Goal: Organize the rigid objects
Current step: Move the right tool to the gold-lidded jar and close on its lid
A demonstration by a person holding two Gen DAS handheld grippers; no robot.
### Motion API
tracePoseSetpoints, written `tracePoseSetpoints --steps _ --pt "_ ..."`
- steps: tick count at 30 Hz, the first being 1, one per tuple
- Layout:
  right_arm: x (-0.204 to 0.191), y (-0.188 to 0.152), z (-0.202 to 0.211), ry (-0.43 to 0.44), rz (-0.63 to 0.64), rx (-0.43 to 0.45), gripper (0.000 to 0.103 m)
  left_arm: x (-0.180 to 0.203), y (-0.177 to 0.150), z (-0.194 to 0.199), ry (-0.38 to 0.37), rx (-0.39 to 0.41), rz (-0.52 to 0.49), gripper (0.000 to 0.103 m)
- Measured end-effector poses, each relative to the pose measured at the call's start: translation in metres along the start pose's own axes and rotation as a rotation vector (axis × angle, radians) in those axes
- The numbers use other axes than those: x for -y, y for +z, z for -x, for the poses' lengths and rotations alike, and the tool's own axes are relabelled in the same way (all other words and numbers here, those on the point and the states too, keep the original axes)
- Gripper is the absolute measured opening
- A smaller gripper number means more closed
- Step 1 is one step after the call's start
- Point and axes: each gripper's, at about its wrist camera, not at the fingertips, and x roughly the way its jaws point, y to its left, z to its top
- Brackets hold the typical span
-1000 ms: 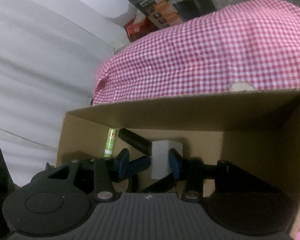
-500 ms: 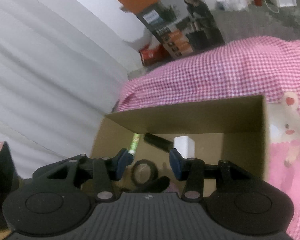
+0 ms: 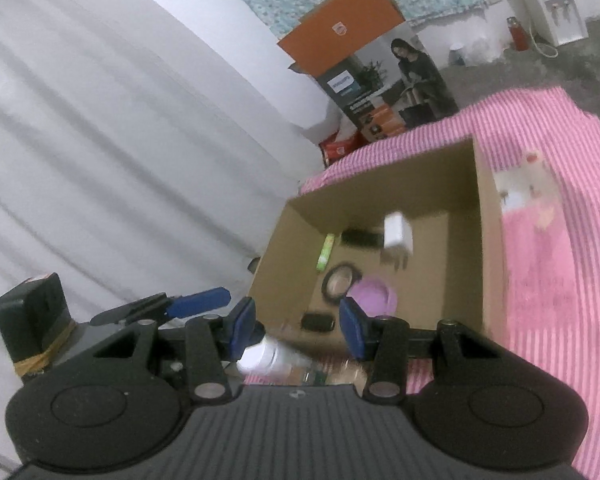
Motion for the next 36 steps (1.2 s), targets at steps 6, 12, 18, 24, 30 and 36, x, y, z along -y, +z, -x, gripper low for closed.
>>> tracePoseSetpoints --steps 6,12,18,24,30,36 --pt "0.007 -0.058 0.003 0.029 -0.059 -0.041 0.049 0.014 -0.056 0.000 -0.001 -0.012 -0.008 0.081" --pt "0.019 -0.082 -0.017 0.016 -0.098 -0.065 0.049 0.016 -0.095 -0.026 0.006 -0.038 -0.012 0.080" --pt "0.034 -0.082 -0.054 -0.036 -0.110 -0.093 0.049 0.016 -0.109 -0.060 0.053 -0.048 -0.059 0.078" --pt "0.050 -0.073 -0.090 -0.053 -0.133 -0.128 0.049 0.009 -0.112 -0.092 0.082 -0.085 -0.060 0.069" --pt "0.057 -0.067 -0.122 -0.066 -0.135 -0.179 0.047 0.003 -0.108 -0.107 0.089 -0.099 -0.046 0.066" --pt "0.060 -0.063 -0.140 -0.087 -0.132 -0.207 0.047 -0.004 -0.103 -0.114 0.091 -0.104 -0.022 0.066"
